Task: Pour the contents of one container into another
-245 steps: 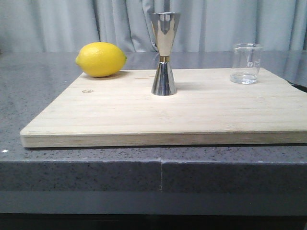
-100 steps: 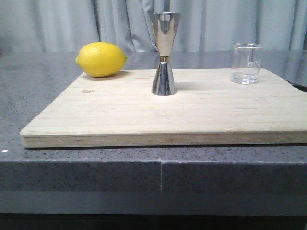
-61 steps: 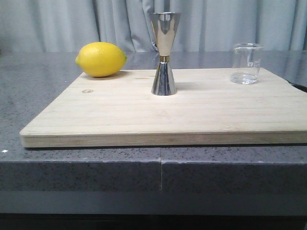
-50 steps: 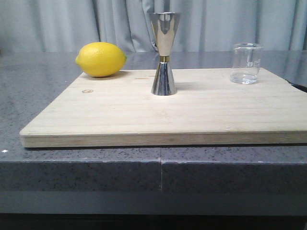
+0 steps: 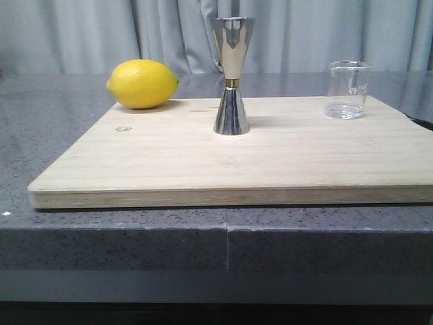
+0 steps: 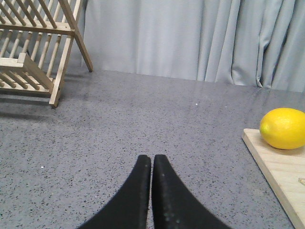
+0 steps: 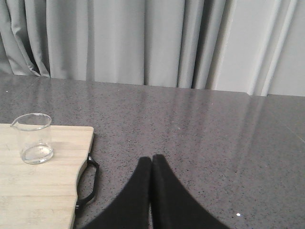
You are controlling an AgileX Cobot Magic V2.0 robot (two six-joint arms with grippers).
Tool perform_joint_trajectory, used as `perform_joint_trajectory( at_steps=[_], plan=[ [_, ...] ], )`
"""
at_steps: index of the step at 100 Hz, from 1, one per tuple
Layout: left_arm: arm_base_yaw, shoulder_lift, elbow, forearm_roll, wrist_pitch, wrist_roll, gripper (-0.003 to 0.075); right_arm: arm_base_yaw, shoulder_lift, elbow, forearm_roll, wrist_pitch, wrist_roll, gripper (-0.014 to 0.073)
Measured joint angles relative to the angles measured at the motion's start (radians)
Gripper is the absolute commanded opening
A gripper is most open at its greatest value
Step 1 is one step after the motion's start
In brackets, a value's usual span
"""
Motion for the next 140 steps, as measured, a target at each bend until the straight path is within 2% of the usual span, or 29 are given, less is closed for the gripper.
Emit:
perform_joint_trajectory(
  at_steps=[19,28,33,62,71,78,87,99,108,140],
  plan=[
    [0.0,0.0,0.0,0.008,-0.013,0.0,-0.0021,0.0,0.0,0.0,0.0,0.0,0.0,-0.0069],
    [0.0,0.0,0.0,0.11,-0.014,-0.059,-0.0021,0.0,0.0,0.0,0.0,0.0,0.0,-0.0069],
    [0.0,0.0,0.0,0.209,-0.014,-0.149,-0.0021,0.0,0.0,0.0,0.0,0.0,0.0,-0.0069],
    [-0.002,-0.076,0.009,0.888,-0.041,-0.883,-0.0021,0.0,0.0,0.001,0.0,0.0,0.0,-0.0069],
    [-0.02,-0.094,0.037,1.029,-0.106,-1.065,-0.0021,0.0,0.0,0.001,0.0,0.0,0.0,-0.0069],
    [-0.044,-0.103,0.066,1.105,-0.173,-1.152,-0.0021,0.0,0.0,0.001,0.0,0.0,0.0,-0.0069],
    [-0.083,-0.118,0.11,1.171,-0.257,-1.204,-0.0021,0.0,0.0,0.001,0.0,0.0,0.0,-0.0069],
    [-0.13,-0.149,0.165,1.198,-0.306,-1.223,-0.0021,0.0,0.0,0.001,0.0,0.0,0.0,-0.0069],
    [-0.15,-0.182,0.208,1.201,-0.313,-1.226,-0.0021,0.0,0.0,0.001,0.0,0.0,0.0,-0.0069],
    [-0.157,-0.229,0.209,1.179,-0.305,-1.229,-0.0021,0.0,-0.002,0.001,0.0,0.0,0.0,-0.0069]
  ],
)
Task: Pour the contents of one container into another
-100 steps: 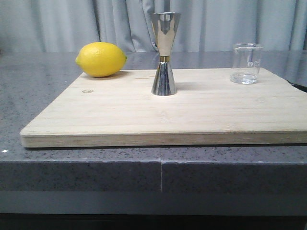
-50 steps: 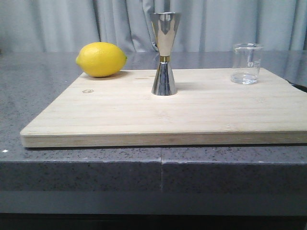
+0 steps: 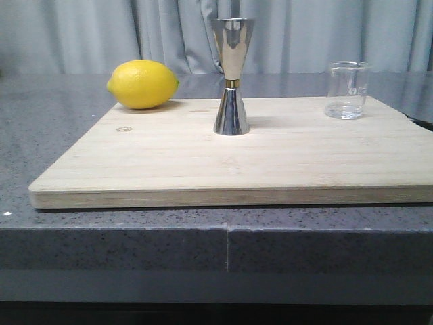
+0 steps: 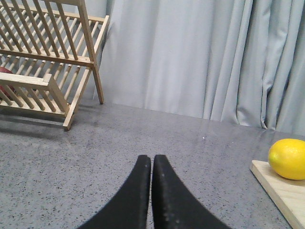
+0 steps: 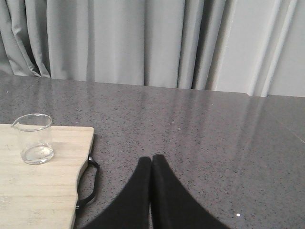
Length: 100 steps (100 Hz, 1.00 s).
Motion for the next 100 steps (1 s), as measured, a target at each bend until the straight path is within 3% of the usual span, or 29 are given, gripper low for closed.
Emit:
perform_joint_trajectory(
  at_steps=[58,100],
  plan=[
    [-0.057,0.0,0.0,0.0,0.001,0.0,-0.0021,0.0,0.0,0.0,0.0,0.0,0.0,-0.0069],
    [-0.057,0.0,0.0,0.14,0.09,0.097,-0.0021,0.0,0.0,0.0,0.0,0.0,0.0,-0.0069]
  ],
)
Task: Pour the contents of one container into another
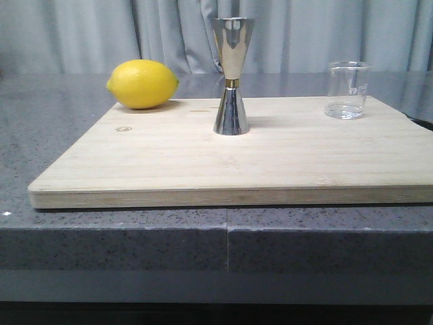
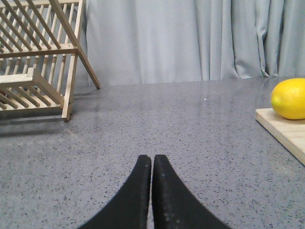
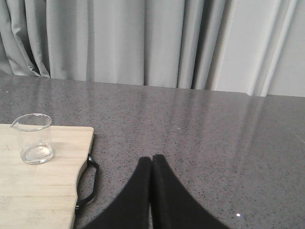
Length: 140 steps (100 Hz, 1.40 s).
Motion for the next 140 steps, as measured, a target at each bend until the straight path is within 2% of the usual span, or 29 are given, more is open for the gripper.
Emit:
perform_joint_trajectory(
  at_steps=[25,140],
  plan=[
    [0.0,0.0,0.0,0.006,-0.078,0.038,-0.0021,0.0,0.0,0.0,0.0,0.0,0.0,-0.0069],
    [0.0,0.0,0.0,0.008,-0.08,0.045,-0.0021,0.0,0.0,0.02,0.0,-0.014,0.0,-0.0069]
  ],
)
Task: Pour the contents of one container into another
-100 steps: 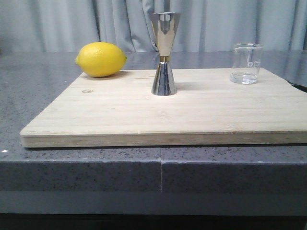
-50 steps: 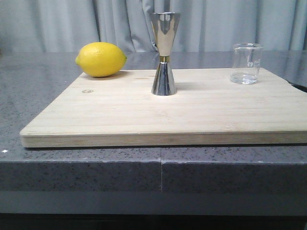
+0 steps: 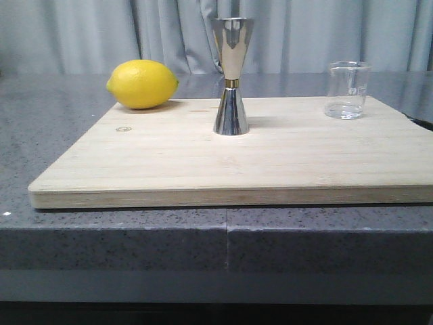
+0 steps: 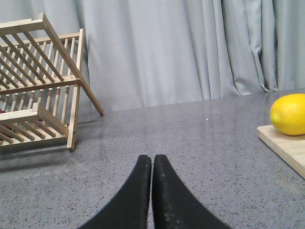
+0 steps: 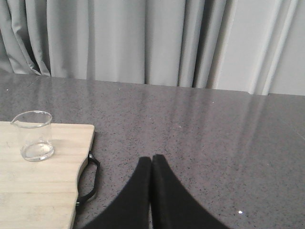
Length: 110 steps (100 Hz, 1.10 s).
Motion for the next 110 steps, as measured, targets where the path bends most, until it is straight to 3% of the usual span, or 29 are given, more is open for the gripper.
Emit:
perform_joint_trajectory(
  at_steps=[25,51,110],
  plan=[
    [0.0,0.0,0.0,0.0,0.0,0.0,-0.0021,0.0,-0.093,0.168,0.127,-0.118,0.004,-0.0069],
    [0.0,0.0,0.0,0.0,-0.002,0.0,-0.0021,0.0,-0.161,0.332,0.174,-0.191,0.01,-0.0069],
    [0.0,0.0,0.0,0.0,-0.002,0.0,-0.0021,0.0,-0.165,0.336,0.177,-0.22,0.055,-0.0069]
  ],
)
